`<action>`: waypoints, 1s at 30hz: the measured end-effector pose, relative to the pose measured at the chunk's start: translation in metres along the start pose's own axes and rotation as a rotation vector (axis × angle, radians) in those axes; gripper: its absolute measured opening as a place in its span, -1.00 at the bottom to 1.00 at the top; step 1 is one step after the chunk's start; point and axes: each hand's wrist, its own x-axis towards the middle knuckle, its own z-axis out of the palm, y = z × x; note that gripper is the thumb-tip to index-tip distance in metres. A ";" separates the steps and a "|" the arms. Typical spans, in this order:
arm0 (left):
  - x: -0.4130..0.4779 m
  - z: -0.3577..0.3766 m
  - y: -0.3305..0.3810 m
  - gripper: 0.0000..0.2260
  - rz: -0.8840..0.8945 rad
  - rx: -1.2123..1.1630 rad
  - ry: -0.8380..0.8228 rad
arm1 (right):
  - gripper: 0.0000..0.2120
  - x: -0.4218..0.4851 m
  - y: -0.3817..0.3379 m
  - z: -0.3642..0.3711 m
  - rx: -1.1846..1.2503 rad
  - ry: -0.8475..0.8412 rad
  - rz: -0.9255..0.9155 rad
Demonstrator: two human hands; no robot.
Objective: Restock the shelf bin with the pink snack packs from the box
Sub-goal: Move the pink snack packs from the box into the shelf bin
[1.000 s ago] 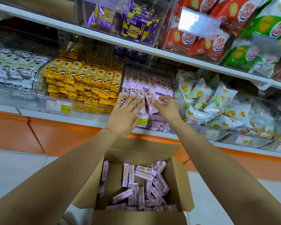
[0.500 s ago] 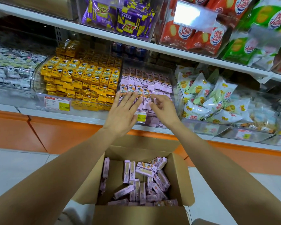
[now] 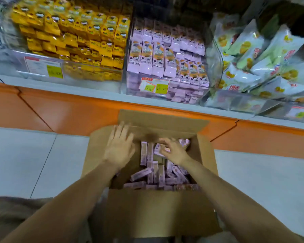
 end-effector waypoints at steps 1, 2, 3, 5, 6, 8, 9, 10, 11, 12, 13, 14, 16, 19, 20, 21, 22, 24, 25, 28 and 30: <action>-0.009 0.017 -0.006 -0.58 -0.036 -0.003 -0.091 | -0.54 0.004 0.014 0.019 -0.006 -0.071 0.035; -0.016 0.031 -0.011 -0.52 -0.063 -0.006 -0.161 | -0.49 0.008 0.023 0.035 -0.015 -0.104 0.058; -0.022 0.044 -0.016 -0.49 -0.086 -0.010 -0.201 | -0.41 0.014 0.034 0.053 -0.001 -0.114 0.084; -0.032 0.063 -0.021 -0.47 -0.107 -0.036 -0.213 | -0.17 0.030 0.058 0.090 0.031 -0.129 0.154; -0.036 0.071 -0.022 -0.45 -0.105 -0.060 -0.198 | -0.14 0.036 0.064 0.102 0.034 -0.139 0.182; -0.038 0.078 -0.023 -0.42 -0.111 -0.133 -0.160 | -0.25 0.051 0.066 0.116 0.045 -0.099 0.219; -0.038 0.079 -0.022 -0.42 -0.120 -0.170 -0.140 | -0.28 0.060 0.065 0.119 0.057 -0.043 0.206; -0.038 0.081 -0.021 -0.42 -0.128 -0.198 -0.119 | -0.28 0.070 0.065 0.124 0.034 0.014 0.181; -0.037 0.082 -0.020 -0.43 -0.133 -0.222 -0.103 | -0.28 0.081 0.065 0.132 -0.009 0.054 0.150; -0.037 0.083 -0.019 -0.44 -0.131 -0.241 -0.095 | -0.26 0.090 0.061 0.138 -0.080 0.070 0.128; -0.037 0.084 -0.018 -0.45 -0.129 -0.250 -0.087 | -0.25 0.097 0.058 0.145 -0.160 0.069 0.123; -0.037 0.084 -0.018 -0.45 -0.129 -0.251 -0.085 | -0.23 0.101 0.055 0.153 -0.231 0.072 0.137; -0.037 0.084 -0.017 -0.44 -0.129 -0.245 -0.077 | -0.23 0.105 0.050 0.162 -0.300 0.141 0.173; -0.037 0.084 -0.017 -0.43 -0.125 -0.227 -0.061 | -0.26 0.105 0.048 0.162 -0.130 0.198 0.253; -0.037 0.084 -0.016 -0.43 -0.125 -0.224 -0.062 | -0.27 0.104 0.048 0.159 -0.057 0.205 0.274; -0.037 0.084 -0.016 -0.44 -0.126 -0.218 -0.058 | -0.29 0.102 0.048 0.155 0.011 0.223 0.271; -0.038 0.084 -0.017 -0.44 -0.130 -0.206 -0.064 | -0.31 0.098 0.047 0.150 0.077 0.236 0.248; -0.039 0.083 -0.018 -0.47 -0.135 -0.166 -0.089 | -0.35 0.087 0.044 0.138 0.210 0.252 0.202; -0.040 0.083 -0.019 -0.49 -0.132 -0.141 -0.093 | -0.37 0.081 0.042 0.132 0.270 0.263 0.179; -0.033 0.074 -0.013 -0.62 -0.069 -0.146 -0.057 | -0.41 0.059 0.029 0.106 0.462 0.270 0.131; -0.021 0.057 0.001 -0.64 -0.067 -0.277 -0.054 | -0.42 0.045 0.017 0.087 0.554 0.254 0.080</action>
